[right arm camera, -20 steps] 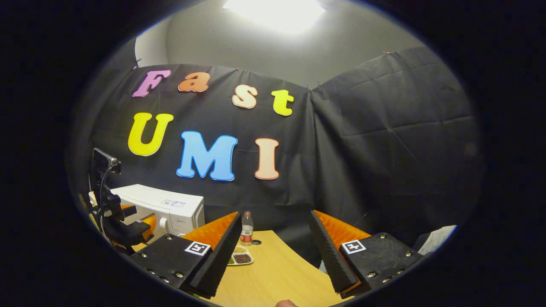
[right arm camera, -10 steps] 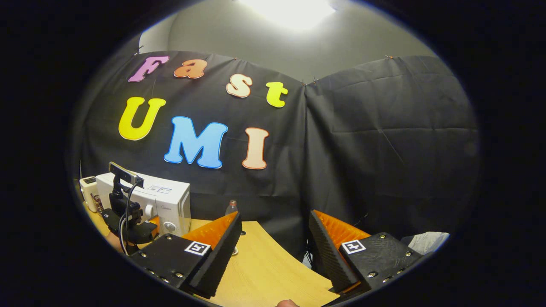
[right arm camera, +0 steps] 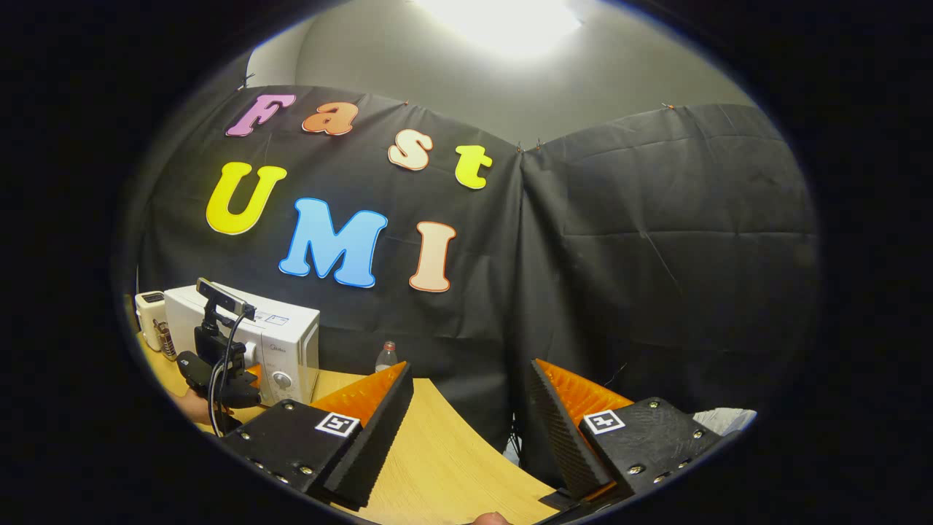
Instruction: Open the microwave oven with the left hand, put the food in, and close the microwave oven.
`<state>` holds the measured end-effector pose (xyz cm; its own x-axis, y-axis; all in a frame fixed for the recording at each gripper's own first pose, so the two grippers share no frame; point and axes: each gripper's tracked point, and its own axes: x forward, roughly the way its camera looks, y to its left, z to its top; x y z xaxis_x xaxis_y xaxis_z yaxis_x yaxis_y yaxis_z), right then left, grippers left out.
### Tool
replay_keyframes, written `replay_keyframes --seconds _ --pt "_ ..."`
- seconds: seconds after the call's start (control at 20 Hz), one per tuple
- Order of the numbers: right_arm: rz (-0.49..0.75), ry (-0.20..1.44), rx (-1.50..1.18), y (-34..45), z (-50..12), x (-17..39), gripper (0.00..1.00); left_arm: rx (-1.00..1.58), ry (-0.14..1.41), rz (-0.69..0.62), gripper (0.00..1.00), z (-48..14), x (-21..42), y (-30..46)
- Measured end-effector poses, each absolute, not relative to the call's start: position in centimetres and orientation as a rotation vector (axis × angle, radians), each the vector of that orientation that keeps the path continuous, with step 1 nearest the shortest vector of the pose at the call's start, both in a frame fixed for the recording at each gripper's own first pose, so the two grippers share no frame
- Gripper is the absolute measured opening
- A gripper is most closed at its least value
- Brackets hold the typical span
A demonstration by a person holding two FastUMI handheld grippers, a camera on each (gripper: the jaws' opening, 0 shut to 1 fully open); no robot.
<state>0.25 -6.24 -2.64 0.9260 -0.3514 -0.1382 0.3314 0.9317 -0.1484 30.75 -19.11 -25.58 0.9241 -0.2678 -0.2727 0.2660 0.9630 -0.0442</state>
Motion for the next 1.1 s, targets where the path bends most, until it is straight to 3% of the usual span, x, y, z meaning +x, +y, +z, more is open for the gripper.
replay_keyframes --seconds 0.15,0.25,0.35,0.6,0.8,0.9,1.1 --pt "-0.347 0.169 -0.127 -7.3 -2.8 -1.0 0.96 -0.029 0.311 -0.267 0.17 -25.7 30.4 -19.1" --pt "-0.342 0.165 -0.109 -8.0 -2.8 -1.6 0.96 -0.057 0.366 -0.24 0.14 -26.3 27.7 -18.4" --pt "-0.318 0.166 -0.074 -8.1 -3.3 -1.7 0.96 -0.025 0.301 -0.232 0.16 -24.8 25.5 -17.3" --pt "-0.187 0.137 -0.008 -6.4 -3.6 -0.9 0.96 -0.016 0.337 -0.225 0.16 -24.6 21.6 -14.9" --pt "-0.063 0.105 0.015 -5.0 -3.3 -1.4 0.96 -0.027 0.364 -0.155 0.16 -24.3 18.0 -12.0" --pt "0.006 0.096 0.035 -4.0 -3.2 -1.8 0.96 -0.022 0.367 -0.115 0.11 -24.1 16.1 -10.3" --pt "0.135 0.109 0.035 -1.7 -4.2 -2.5 0.96 -0.015 0.372 -0.046 0.13 -24.1 13.0 -6.5"
